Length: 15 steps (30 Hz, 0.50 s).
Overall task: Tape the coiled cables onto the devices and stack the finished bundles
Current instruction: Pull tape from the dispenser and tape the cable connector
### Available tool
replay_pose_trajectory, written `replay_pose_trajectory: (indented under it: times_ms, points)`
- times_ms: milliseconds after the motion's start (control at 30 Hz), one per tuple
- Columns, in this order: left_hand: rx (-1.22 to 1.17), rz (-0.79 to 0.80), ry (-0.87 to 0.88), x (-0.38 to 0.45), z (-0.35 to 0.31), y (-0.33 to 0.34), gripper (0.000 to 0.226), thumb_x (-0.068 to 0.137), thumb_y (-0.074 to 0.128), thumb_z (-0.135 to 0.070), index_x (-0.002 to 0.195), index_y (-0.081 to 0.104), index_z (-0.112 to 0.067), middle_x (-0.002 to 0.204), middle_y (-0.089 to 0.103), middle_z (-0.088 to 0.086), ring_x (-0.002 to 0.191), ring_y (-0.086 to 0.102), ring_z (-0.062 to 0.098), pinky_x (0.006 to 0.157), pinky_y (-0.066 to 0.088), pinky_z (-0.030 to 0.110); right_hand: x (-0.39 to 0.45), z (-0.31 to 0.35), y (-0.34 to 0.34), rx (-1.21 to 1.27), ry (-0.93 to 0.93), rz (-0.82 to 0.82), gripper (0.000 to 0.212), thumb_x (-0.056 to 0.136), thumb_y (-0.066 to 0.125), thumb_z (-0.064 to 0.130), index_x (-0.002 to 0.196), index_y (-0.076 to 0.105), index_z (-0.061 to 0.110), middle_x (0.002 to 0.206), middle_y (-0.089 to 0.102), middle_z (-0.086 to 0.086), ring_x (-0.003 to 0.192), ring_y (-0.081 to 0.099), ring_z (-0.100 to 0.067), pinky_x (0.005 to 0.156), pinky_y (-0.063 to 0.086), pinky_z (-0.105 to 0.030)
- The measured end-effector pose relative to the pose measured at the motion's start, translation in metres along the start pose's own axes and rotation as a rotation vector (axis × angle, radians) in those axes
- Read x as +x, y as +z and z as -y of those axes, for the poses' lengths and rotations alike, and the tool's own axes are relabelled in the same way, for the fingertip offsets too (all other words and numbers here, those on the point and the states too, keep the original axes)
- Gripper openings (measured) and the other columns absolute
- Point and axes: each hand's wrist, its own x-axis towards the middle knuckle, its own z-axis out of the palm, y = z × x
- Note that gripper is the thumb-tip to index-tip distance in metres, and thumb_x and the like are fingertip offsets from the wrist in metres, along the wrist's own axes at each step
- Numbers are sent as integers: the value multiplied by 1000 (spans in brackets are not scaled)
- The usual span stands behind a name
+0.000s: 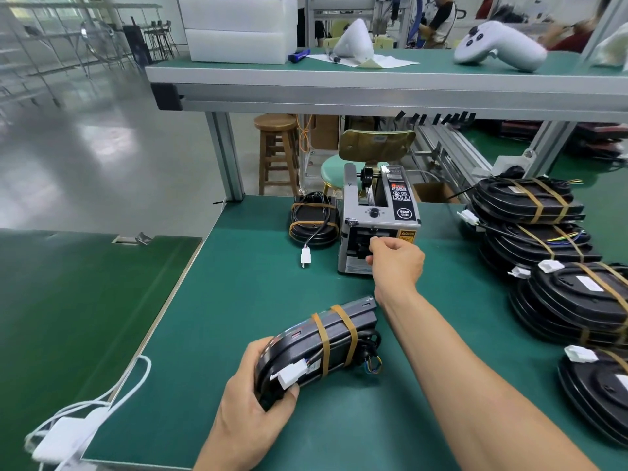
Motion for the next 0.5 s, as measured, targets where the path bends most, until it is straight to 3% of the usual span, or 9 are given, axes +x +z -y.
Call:
replay_pose_trajectory:
  times_ms: [100,233,333,433,500]
  points:
    - [0,-4,0,0,-1,-1,64,80,75,-13,129,57,-50,121,76,-12,112,72,9,92,48,6,2,-2,1,-20,-20,-8,21,88,72,16,68,71,25,53,67,11,58,71,-9,55,45,-24]
    - [-3,-1,0,-1,0,0,62,80,75,-14,127,57,-49,121,76,-11,112,73,11,92,49,9,2,-6,1,-57,-72,8,18,89,71,20,72,73,24,55,67,20,58,72,-9,64,53,-29]
    - [1,-1,-5,-1,1,1,58,79,75,-16,128,59,-42,118,76,-16,109,73,7,89,48,6,1,-5,-1,-64,-93,12,18,88,69,17,71,75,22,59,69,12,63,74,-16,73,60,-37]
    - [-4,13,-11,-2,3,2,58,79,75,-15,133,59,-29,118,77,-15,109,73,9,90,49,7,-8,-7,-11,-125,-128,4,20,80,63,15,61,71,18,64,71,7,68,65,-20,64,56,-32]
    - [-4,8,0,-2,2,1,58,79,75,-15,132,59,-31,118,77,-15,108,74,9,90,49,8,-20,-18,-27,-183,-131,50,19,76,62,17,59,69,18,59,67,14,64,57,-14,57,47,-25]
